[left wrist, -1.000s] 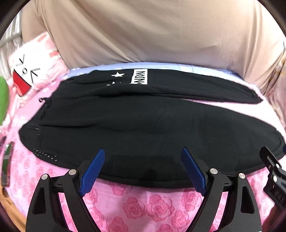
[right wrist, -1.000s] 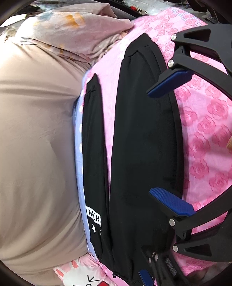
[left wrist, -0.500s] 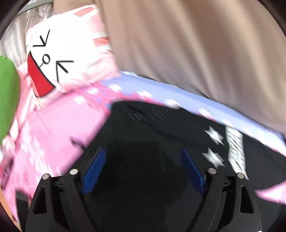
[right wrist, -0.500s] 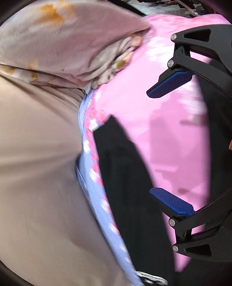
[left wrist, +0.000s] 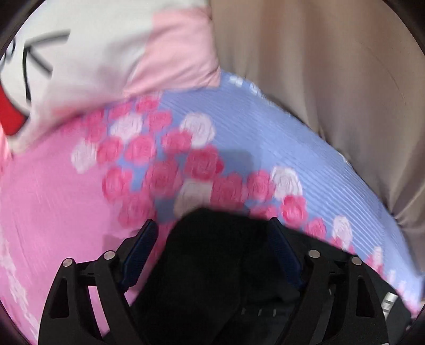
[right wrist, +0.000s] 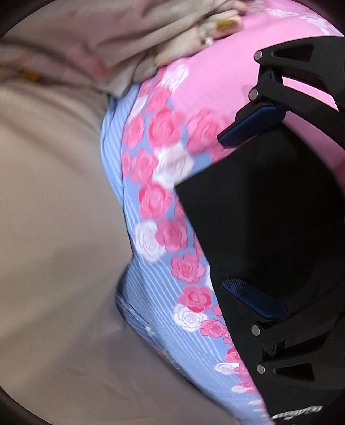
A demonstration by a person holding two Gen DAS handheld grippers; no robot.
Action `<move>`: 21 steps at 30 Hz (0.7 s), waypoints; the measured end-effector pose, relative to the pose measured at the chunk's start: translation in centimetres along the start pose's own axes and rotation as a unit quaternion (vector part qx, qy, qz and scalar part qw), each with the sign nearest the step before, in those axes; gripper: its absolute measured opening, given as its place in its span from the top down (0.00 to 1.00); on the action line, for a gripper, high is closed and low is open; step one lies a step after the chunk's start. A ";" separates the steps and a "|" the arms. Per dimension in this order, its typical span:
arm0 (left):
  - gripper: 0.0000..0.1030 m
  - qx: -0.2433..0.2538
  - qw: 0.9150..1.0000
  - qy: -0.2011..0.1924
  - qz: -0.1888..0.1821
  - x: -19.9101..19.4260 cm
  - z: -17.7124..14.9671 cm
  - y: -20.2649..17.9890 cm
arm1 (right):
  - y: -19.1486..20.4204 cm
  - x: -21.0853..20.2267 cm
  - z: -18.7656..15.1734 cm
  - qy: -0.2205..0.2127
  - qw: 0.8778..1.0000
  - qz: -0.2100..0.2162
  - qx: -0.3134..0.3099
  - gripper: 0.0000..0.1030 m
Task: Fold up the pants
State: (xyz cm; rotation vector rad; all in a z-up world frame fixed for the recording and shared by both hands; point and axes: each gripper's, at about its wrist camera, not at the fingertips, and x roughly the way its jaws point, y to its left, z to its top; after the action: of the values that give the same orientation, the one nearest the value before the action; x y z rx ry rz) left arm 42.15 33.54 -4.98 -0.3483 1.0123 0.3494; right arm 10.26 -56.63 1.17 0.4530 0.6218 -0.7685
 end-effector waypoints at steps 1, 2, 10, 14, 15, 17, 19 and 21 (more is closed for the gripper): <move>0.28 0.012 1.000 0.000 -0.004 0.2 0.1 -0.5 | 0.4 -0.1 0.0 -0.001 1.000 0.019 -0.006 0.38; 0.50 0.025 1.000 -0.008 0.009 0.1 0.1 -1.0 | 0.8 -0.3 0.0 0.002 0.999 0.041 -0.010 0.58; 1.00 0.023 0.998 -0.054 -0.038 -7.6 -0.7 0.6 | 2.4 -7.0 -1.1 -0.049 0.995 0.071 -0.050 0.89; 1.00 0.031 0.991 -0.095 -0.086 -15.6 -2.2 3.2 | 1.1 -14.0 -3.2 -0.093 0.988 0.111 -0.059 0.90; 1.00 0.038 0.989 -0.106 -0.094 -18.0 -3.2 4.2 | 0.7 -15.8 -3.9 -0.103 0.986 0.117 -0.063 0.90; 1.00 0.045 0.987 -0.115 -0.102 -20.5 -4.6 5.3 | 0.3 -18.5 -5.3 -0.118 0.982 0.130 -0.070 0.90; 1.00 0.050 0.985 -0.121 -0.115 -22.9 -6.5 6.8 | -0.7 -21.3 -7.2 -0.136 0.978 0.139 -0.082 0.90; 1.00 0.057 0.983 -0.126 -0.118 -24.7 -8.7 7.8 | -2.3 -23.6 -9.8 -0.148 0.973 0.141 -0.103 0.90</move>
State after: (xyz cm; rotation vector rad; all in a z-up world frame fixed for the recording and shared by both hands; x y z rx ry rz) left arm 20.15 33.66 11.29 -0.3082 0.7300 0.1171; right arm -8.04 -40.63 9.33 0.2211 0.3428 -0.4816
